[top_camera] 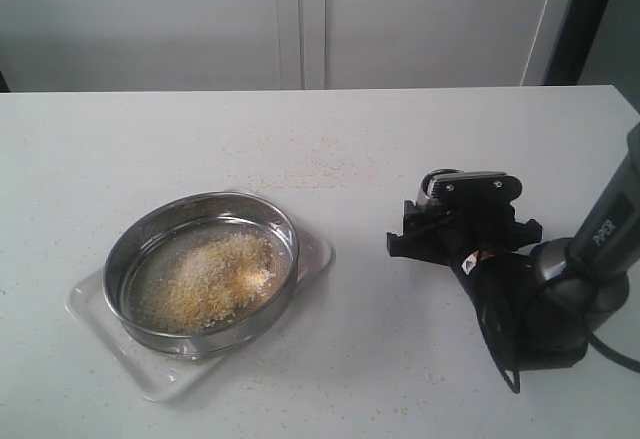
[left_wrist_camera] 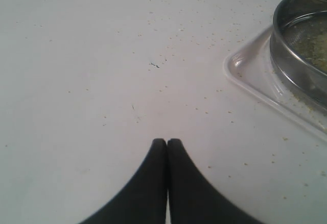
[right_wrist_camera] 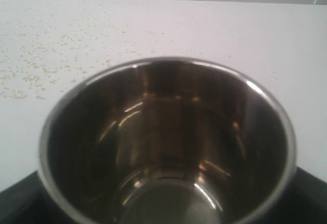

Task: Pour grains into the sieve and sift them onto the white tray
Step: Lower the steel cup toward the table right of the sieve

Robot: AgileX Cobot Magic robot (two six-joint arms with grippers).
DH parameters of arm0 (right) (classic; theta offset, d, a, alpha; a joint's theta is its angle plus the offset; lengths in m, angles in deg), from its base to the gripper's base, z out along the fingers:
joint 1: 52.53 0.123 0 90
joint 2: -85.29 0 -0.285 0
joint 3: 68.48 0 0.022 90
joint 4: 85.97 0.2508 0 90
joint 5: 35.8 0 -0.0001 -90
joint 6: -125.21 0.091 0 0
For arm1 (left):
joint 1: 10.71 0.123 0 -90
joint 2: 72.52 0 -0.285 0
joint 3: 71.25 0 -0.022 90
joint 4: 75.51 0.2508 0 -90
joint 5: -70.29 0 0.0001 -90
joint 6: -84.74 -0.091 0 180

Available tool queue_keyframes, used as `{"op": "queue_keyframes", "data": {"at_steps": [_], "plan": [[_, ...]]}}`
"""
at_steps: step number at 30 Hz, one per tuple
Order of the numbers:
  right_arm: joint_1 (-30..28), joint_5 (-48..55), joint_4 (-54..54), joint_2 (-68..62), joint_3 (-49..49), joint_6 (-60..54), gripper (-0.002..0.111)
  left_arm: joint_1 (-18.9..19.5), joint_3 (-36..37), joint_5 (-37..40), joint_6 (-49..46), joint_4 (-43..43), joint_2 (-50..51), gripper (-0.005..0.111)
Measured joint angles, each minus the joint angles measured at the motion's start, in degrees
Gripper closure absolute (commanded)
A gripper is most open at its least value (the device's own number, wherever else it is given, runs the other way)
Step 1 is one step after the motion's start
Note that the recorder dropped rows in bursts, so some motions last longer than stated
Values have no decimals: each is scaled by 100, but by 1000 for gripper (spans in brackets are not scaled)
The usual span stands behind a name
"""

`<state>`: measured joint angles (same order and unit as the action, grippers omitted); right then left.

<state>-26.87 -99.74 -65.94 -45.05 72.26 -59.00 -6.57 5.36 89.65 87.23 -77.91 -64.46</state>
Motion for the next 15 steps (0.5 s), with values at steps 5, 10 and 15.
{"op": "queue_keyframes", "data": {"at_steps": [5,10,15], "plan": [[0,67,69,-232,258,-117,108,0,0,0,0,0,0,107],[0,100,93,-281,359,-377,108,0,0,0,0,0,0,107],[0,194,197,-306,540,-402,108,0,0,0,0,0,0,107]]}}
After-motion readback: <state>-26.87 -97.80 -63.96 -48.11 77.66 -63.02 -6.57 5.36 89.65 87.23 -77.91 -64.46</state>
